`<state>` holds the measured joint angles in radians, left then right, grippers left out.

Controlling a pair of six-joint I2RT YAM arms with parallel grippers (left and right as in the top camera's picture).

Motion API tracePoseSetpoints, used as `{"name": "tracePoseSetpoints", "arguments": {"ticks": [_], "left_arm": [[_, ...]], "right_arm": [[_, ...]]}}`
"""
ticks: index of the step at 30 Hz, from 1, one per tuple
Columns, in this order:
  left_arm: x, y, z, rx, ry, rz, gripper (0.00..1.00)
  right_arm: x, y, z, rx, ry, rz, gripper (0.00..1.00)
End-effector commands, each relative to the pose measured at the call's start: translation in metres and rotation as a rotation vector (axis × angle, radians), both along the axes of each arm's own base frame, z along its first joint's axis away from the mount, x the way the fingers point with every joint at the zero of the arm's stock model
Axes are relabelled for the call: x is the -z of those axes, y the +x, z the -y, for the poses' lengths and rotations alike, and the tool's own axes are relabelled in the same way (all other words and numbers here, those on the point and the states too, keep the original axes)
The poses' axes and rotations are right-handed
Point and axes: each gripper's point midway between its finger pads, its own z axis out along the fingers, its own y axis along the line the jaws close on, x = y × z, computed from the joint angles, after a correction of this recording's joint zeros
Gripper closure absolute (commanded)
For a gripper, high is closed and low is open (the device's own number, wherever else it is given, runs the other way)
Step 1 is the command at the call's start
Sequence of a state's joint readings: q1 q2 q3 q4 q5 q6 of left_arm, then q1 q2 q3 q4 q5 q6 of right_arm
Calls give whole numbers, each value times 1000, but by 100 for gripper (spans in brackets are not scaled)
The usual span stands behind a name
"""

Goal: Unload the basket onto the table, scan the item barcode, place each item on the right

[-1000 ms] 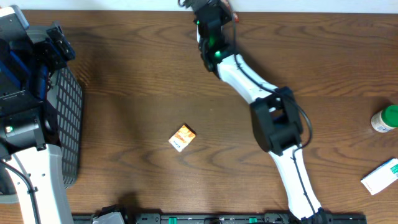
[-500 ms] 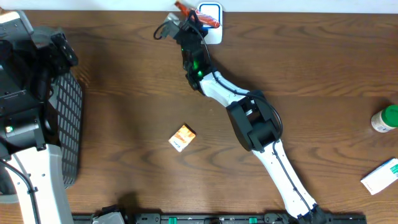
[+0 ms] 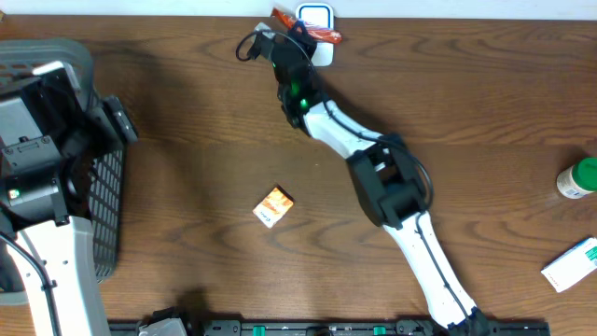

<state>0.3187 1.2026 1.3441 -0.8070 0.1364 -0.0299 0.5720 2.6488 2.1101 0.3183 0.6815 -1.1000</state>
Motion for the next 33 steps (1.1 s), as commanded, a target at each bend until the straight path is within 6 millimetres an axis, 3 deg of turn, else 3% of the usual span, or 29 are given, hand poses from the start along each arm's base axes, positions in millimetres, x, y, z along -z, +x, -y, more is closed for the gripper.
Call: {"name": "tracePoseSetpoints", "arguments": {"ticks": [1,5,7,9,13,19,24,28,29,30,32,33], "left_arm": [[9,-7,5,0,-30,-42,9],[16,-13,7,0,-41,-76,9],[15,-13,7,0,-42,-76,9],[15,-13,7,0,-41,-76,9],[15,-13,7,0,-41,-76,9],[15,-13,7,0,-41,-76,9],[15,-12,7,0,-40,-72,9],[12,-9,6,1,-34,-54,9],[12,-9,6,0,-35,-54,9],[12,-9,6,0,-35,-55,9],[12,-10,6,0,-35,-58,9],[12,-10,6,0,-36,-58,9]], "right_arm": [[-144,-21,56,226,177,140,99],[-186,-48,132,424,231,93,99],[-190,-69,180,548,288,41,99],[-180,-88,224,664,344,-19,99],[-134,-133,321,932,472,-199,99],[-72,-189,441,1278,737,-348,99],[-36,-223,497,1412,861,-420,99],[-9,-257,533,1523,794,-443,99],[-4,-264,539,1546,781,-447,94],[2,-270,545,1564,778,-454,84],[7,-275,554,1576,820,-451,37],[6,-274,555,1564,854,-458,1]]}}
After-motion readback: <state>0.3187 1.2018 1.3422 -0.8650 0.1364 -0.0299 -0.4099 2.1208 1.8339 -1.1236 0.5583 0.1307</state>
